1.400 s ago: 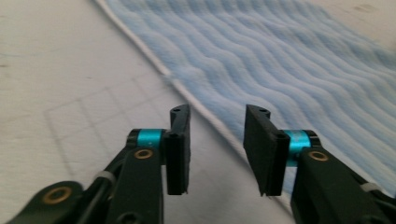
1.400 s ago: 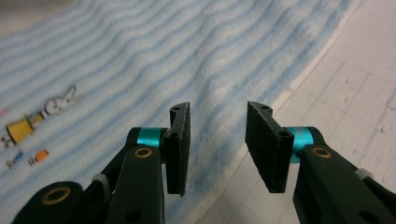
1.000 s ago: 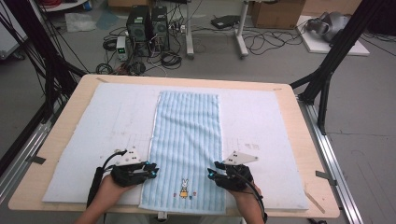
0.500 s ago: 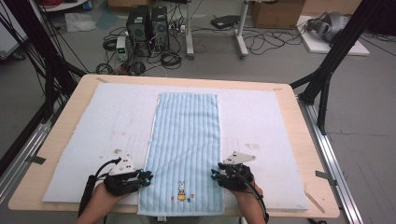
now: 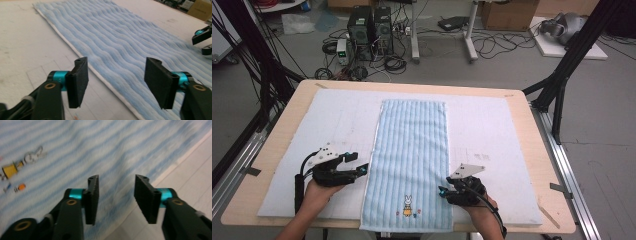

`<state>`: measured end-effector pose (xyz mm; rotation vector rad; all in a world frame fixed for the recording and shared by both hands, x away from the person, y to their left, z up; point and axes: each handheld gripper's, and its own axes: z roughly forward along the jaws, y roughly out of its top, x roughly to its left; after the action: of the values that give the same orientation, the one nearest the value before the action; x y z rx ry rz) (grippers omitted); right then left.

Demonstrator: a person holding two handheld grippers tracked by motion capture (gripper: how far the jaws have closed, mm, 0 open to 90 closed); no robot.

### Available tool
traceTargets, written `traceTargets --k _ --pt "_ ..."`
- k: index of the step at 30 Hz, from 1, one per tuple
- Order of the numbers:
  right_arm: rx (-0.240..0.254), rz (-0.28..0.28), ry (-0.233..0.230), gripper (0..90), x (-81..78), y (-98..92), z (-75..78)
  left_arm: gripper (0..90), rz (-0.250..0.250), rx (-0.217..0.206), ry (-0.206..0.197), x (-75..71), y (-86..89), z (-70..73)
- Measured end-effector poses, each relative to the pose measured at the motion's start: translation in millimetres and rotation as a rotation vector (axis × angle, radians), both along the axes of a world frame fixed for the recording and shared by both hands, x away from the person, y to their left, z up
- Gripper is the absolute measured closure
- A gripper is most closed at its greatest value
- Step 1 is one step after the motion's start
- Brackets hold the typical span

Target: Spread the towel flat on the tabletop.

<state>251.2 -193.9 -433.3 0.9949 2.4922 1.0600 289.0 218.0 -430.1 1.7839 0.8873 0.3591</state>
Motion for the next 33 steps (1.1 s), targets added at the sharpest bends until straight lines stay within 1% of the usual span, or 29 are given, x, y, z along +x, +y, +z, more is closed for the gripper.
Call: traceTargets --k 1,2,3,4,6,7,9,10,11,12,14,16,17,19,23,25,26,28,33 --pt "0.024 -0.023 -0.027 42.4 2.4 -1.7 2.3 31.4 0.016 0.002 -0.005 3.1 0.3 0.7" --pt "0.052 -0.045 -0.046 38.1 5.7 -3.7 4.7 28.9 0.034 0.009 -0.013 6.1 0.1 1.3" --pt "0.083 -0.065 -0.06 36.7 9.2 -6.2 7.4 24.6 0.037 0.011 -0.015 9.8 0.5 1.7" --pt "0.111 -0.08 -0.067 36.3 11.9 -8.5 10.3 21.3 0.041 -0.001 -0.012 13.5 1.2 2.1" --pt "0.156 -0.106 -0.085 33.4 17.2 -12.2 14.7 21.0 0.033 -0.023 -0.012 21.8 3.2 2.6" --pt "0.169 -0.124 -0.094 31.0 19.9 -13.9 16.4 20.9 0.026 -0.032 -0.008 26.2 4.6 2.9" --pt "0.168 -0.164 -0.115 23.4 27.1 -17.7 18.1 20.9 0.009 -0.07 -0.002 33.6 7.0 2.9" --pt "0.164 -0.183 -0.124 18.9 30.9 -20.2 18.4 20.7 -0.002 -0.081 -0.01 35.3 7.9 2.8" --pt "0.155 -0.202 -0.139 15.6 34.9 -23.0 18.2 20.7 -0.009 -0.085 -0.03 35.8 8.4 2.6" --pt "0.152 -0.219 -0.15 12.0 38.1 -26.0 17.8 20.7 -0.012 -0.087 -0.042 36.4 8.8 2.5" --pt "0.125 -0.242 -0.173 11.2 43.4 -32.6 17.2 20.7 -0.009 -0.095 -0.054 37.8 8.6 2.1" --pt "0.106 -0.262 -0.199 11.2 45.6 -39.1 17.9 20.7 0.0 -0.082 -0.057 39.4 7.8 1.6" --pt "0.11 -0.27 -0.206 11.2 46.9 -42.8 18.5 20.7 0.0 -0.08 -0.058 40.3 7.6 1.6" --pt "0.113 -0.275 -0.216 11.2 48.2 -49.6 19.7 20.7 0.003 -0.059 -0.065 41.3 8.1 2.3" --pt "0.143 -0.314 -0.21 11.0 48.6 -59.6 20.0 20.9 0.026 -0.069 -0.062 42.5 12.4 3.3" --pt "0.148 -0.321 -0.211 11.0 48.9 -62.2 19.2 21.2 0.035 -0.078 -0.055 43.9 13.6 2.9" --pt "0.148 -0.32 -0.203 11.0 48.9 -62.4 18.7 21.4 0.038 -0.074 -0.052 44.5 13.8 2.5" --pt "0.137 -0.319 -0.2 11.0 49.4 -62.1 17.6 21.7 0.037 -0.064 -0.044 44.5 13.2 2.1" --pt "0.133 -0.309 -0.197 11.0 48.2 -59.9 17.6 22.2 0.031 -0.045 -0.051 42.5 10.5 2.9"
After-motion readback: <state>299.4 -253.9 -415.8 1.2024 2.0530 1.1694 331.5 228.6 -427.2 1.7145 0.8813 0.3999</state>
